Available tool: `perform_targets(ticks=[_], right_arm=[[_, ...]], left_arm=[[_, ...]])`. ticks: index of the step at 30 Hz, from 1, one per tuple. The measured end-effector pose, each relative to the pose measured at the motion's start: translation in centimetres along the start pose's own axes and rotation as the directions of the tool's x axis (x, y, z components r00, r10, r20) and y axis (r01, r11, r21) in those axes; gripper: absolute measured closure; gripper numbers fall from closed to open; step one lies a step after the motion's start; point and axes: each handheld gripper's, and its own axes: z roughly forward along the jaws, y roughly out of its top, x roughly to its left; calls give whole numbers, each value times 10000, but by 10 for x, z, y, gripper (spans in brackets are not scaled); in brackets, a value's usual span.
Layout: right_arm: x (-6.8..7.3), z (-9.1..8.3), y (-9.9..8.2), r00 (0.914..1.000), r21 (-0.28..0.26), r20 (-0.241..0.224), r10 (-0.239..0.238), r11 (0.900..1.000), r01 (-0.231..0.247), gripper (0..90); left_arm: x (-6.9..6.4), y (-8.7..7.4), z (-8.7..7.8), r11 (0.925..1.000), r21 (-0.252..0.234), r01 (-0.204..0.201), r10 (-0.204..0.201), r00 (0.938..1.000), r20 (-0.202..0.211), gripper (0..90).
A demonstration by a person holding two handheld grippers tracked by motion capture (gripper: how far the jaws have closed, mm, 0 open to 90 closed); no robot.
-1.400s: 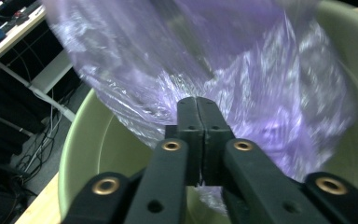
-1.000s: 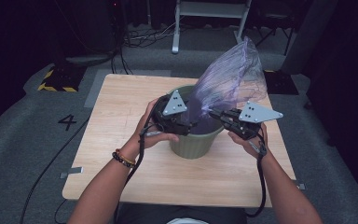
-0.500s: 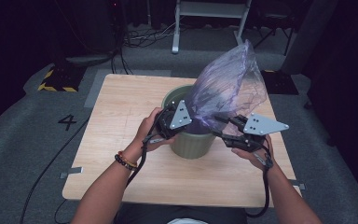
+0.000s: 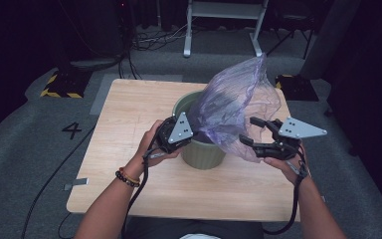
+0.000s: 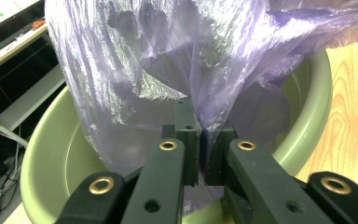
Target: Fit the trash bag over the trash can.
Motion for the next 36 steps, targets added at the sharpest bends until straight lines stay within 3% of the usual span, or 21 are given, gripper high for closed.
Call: perform_targets(ticks=[1, 2, 3, 5, 6, 8, 9, 10, 13, 14, 18, 19, 21, 22, 26, 28, 29, 30, 31, 32, 36], right_arm=[[1, 7, 0, 9989, 186, -471, -11, 9998, 20, 500], [1, 7, 0, 9989, 186, -471, -11, 9998, 20, 500], [8, 13, 1, 9949, 162, -939, -372, 9991, 389, 645], [11, 14, 2, 9938, 153, -1005, -483, 9986, 501, 705], [18, 16, 4, 9913, 69, -994, -868, 9961, 879, 804], [24, 17, 7, 9876, -41, -1132, -1092, 9940, 1094, 886], [24, 17, 7, 9876, -41, -1132, -1092, 9940, 1094, 886], [27, 17, 9, 9850, -13, -1187, -1251, 9921, 1258, 898], [43, 21, 12, 9720, 164, -1484, -1822, 9823, 1866, 900], [43, 21, 12, 9720, 164, -1484, -1822, 9823, 1866, 900], [58, 26, 12, 9615, 255, -1651, -2196, 9736, 2267, 900], [61, 27, 11, 9593, 309, -1700, -2253, 9718, 2337, 900], [70, 31, 8, 9520, 408, -1772, -2495, 9646, 2604, 898], [70, 31, 8, 9520, 408, -1772, -2495, 9646, 2604, 898], [79, 34, 3, 9468, 464, -1810, -2661, 9593, 2785, 880], [83, 34, -1, 9442, 409, -1876, -2707, 9583, 2829, 866], [87, 34, -5, 9440, 447, -1849, -2734, 9572, 2859, 862], [87, 34, -5, 9440, 447, -1849, -2734, 9572, 2859, 862], [89, 34, -9, 9436, 485, -1844, -2749, 9564, 2881, 859], [90, 34, -11, 9462, 522, -1799, -2691, 9579, 2823, 858], [91, 31, -19, 9549, 578, -1660, -2462, 9642, 2587, 836]], left_arm=[[0, -1, -1, 10000, 0, 24, -24, 10000, -33, 841], [1, -2, -2, 9999, -70, 135, -136, 9999, -87, 841], [2, -4, -4, 9994, -208, 266, -268, 9996, -89, 822], [3, -5, -6, 9993, -262, 276, -280, 9995, -156, 809], [2, -5, -8, 9987, -312, 408, -415, 9989, -220, 731], [4, -6, -12, 9968, -405, 684, -698, 9970, -334, 627], [5, -6, -14, 9945, -467, 934, -953, 9946, -404, 627], [6, -5, -17, 9900, -509, 1319, -1343, 9898, -469, 522], [2, -1, -30, 9811, -939, 1695, -1718, 9850, -177, 339], [2, -1, -30, 9811, -939, 1695, -1718, 9850, -177, 326], [-5, 14, -39, 9617, -1587, 2233, -2207, 9748, 341, 252], [-8, 18, -39, 9606, -1635, 2248, -2180, 9742, 582, 250], [-17, 33, -34, 9702, -1447, 1942, -1846, 9798, 773, 239], [-17, 33, -34, 9702, -1447, 1942, -1846, 9798, 773, 239], [-30, 48, -17, 9855, -921, 1427, -1355, 9875, 800, 261], [-33, 50, -11, 9907, -628, 1207, -1171, 9914, 588, 375], [-37, 49, -5, 9959, -327, 839, -825, 9956, 446, 465], [-37, 49, -5, 9959, -327, 839, -825, 9956, 446, 560], [-40, 46, -4, 9990, -282, 338, -330, 9991, 281, 643], [-41, 44, -5, 9995, -285, 141, -134, 9997, 219, 716], [-40, 37, -11, 9992, -398, -41, 45, 9999, 92, 871]])
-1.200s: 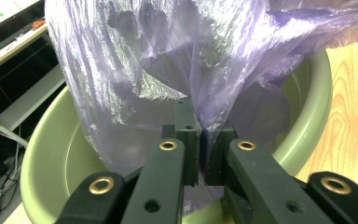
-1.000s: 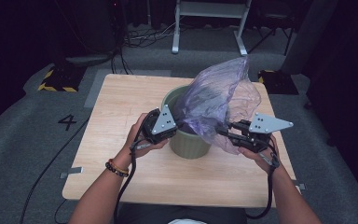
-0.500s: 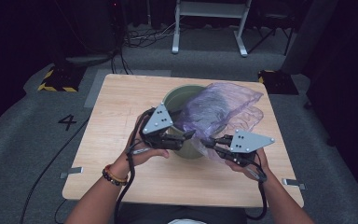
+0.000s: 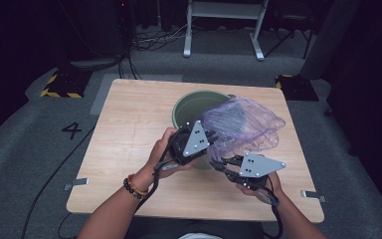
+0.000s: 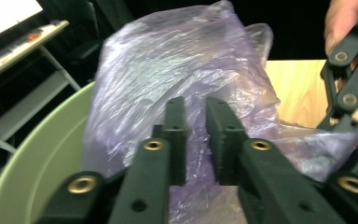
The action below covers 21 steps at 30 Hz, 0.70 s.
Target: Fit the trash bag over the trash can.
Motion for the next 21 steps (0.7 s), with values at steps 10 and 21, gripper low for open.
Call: perform_targets(ticks=[10, 21], right_arm=[[1, -28, -19, 9967, -108, 447, 685, 9976, -681, 682], [-26, -37, -44, 9355, -608, 3041, 1800, 9837, -1695, 450]], left_arm=[[17, -35, -33, 9924, -499, 1123, -1140, 9929, -346, 890], [23, -72, -37, 9744, -979, 2025, -2065, 9779, -323, 843]])
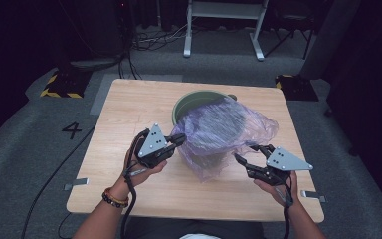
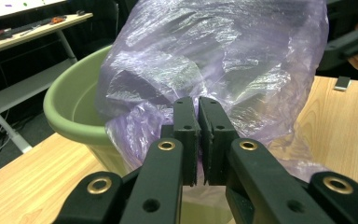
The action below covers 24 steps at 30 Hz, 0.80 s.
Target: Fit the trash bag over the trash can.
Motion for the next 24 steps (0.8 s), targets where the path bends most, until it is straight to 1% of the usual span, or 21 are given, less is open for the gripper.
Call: perform_targets(ticks=[2, 3, 4, 5, 6, 7, 8, 9, 10, 11, 12, 13, 14, 16, 17, 18, 20, 21, 22, 23, 24], right_arm=[[-1, 3, -2, 10000, -73, 44, 81, 9999, -81, 456], [-1, 3, -2, 10000, -73, 44, 81, 9999, -81, 456], [0, 6, -4, 9995, 41, 303, -133, 9999, 132, 478], [0, 8, -4, 9993, 51, 335, -179, 9998, 178, 514], [0, 8, -4, 9993, 51, 335, -179, 9998, 178, 514], [-1, 9, -5, 9989, 62, 372, -270, 9996, 268, 544], [-1, 10, -6, 9979, 112, 505, -409, 9991, 404, 577], [-2, 12, -7, 9970, 118, 613, -475, 9988, 469, 659], [-2, 12, -7, 9970, 118, 613, -475, 9988, 469, 659], [-2, 13, -7, 9963, 144, 650, -565, 9983, 556, 701], [-2, 15, -6, 9944, 160, 738, -752, 9971, 742, 781], [-2, 16, -6, 9931, 190, 734, -918, 9957, 907, 820], [-2, 18, -5, 9936, 203, 650, -927, 9956, 915, 869], [-2, 19, -4, 9932, 162, 626, -980, 9951, 971, 892], [-2, 19, -4, 9932, 162, 626, -980, 9951, 971, 892], [-2, 19, -3, 9935, 142, 572, -985, 9951, 978, 900], [-1, 19, -2, 9933, 124, 533, -1025, 9947, 1020, 900], [-1, 19, -2, 9934, 147, 516, -1021, 9947, 1015, 900], [-1, 19, -1, 9941, 141, 465, -983, 9951, 978, 900], [-1, 18, -1, 9944, 126, 425, -972, 9952, 968, 900], [-1, 18, -1, 9944, 126, 425, -972, 9952, 968, 900]], left_arm=[[0, -5, 0, 9999, 105, -78, 78, 10000, -17, 824], [0, -5, 0, 9999, 105, -78, 78, 10000, -17, 824], [-1, -9, 1, 9995, 267, -195, 196, 9998, -25, 815], [-1, -11, 2, 9991, 373, -214, 215, 9998, -28, 809], [-1, -11, 2, 9991, 373, -214, 215, 9998, -28, 806], [-1, -13, 3, 9986, 455, -263, 267, 9996, -79, 806], [-1, -16, 4, 9979, 604, -251, 261, 9995, -159, 802], [1, -20, 6, 9970, 764, -151, 173, 9994, -292, 789], [1, -20, 6, 9970, 764, -151, 173, 9994, -292, 772], [2, -22, 8, 9958, 910, -98, 133, 9992, -379, 772], [2, -23, 9, 9953, 967, 24, 21, 9989, -470, 690], [3, -23, 9, 9960, 882, 120, -81, 9990, -448, 581], [2, -23, 5, 9977, 667, 154, -136, 9995, -275, 411], [-3, -22, -2, 9994, 305, -135, 138, 9998, -117, 268], [-3, -22, -2, 9994, 305, -135, 138, 9998, -117, 222], [-9, -19, -9, 9989, 159, -446, 446, 9990, 9, 194], [-18, -15, -13, 9969, 121, -775, 772, 9968, 228, 162], [-18, -15, -13, 9969, 121, -775, 772, 9968, 228, 160], [-28, -12, -14, 9937, 147, -1109, 1103, 9933, 345, 157], [-28, -12, -14, 9937, 147, -1109, 1103, 9933, 345, 157], [-32, -9, -13, 9907, 239, -1339, 1332, 9907, 280, 157]])
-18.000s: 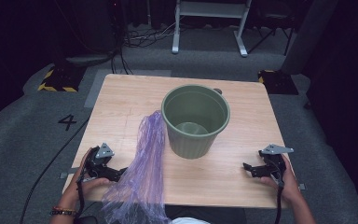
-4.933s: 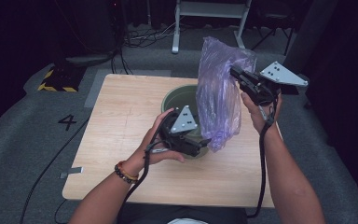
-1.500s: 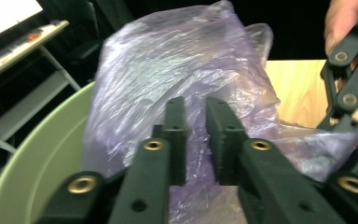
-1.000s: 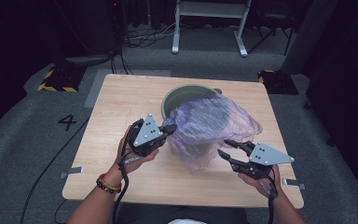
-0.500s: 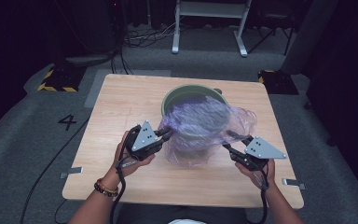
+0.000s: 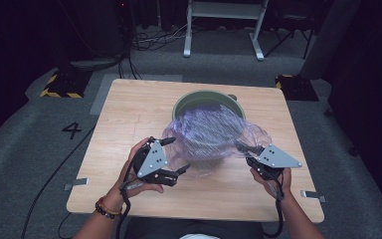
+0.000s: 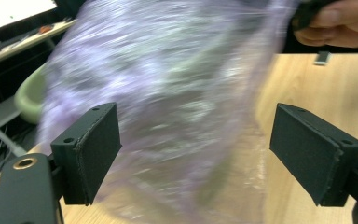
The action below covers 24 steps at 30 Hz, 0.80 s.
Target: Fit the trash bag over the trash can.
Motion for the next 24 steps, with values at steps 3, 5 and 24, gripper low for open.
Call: perform_targets(ticks=[3, 5, 24], right_arm=[[0, 0, 1, 10000, -41, -86, 2, 10000, -2, 900], [0, 0, 2, 10000, -10, -69, -72, 10000, 72, 900], [-23, -2, -17, 9974, 510, -88, 712, 9962, -707, 900]], left_arm=[[-7, 10, 8, 9985, 242, -492, 501, 9980, -390, 173], [-7, 15, 14, 9970, 520, -574, 621, 9937, -935, 368], [76, 10, 12, 9817, -1, 1906, -1830, 9427, -2791, 892]])
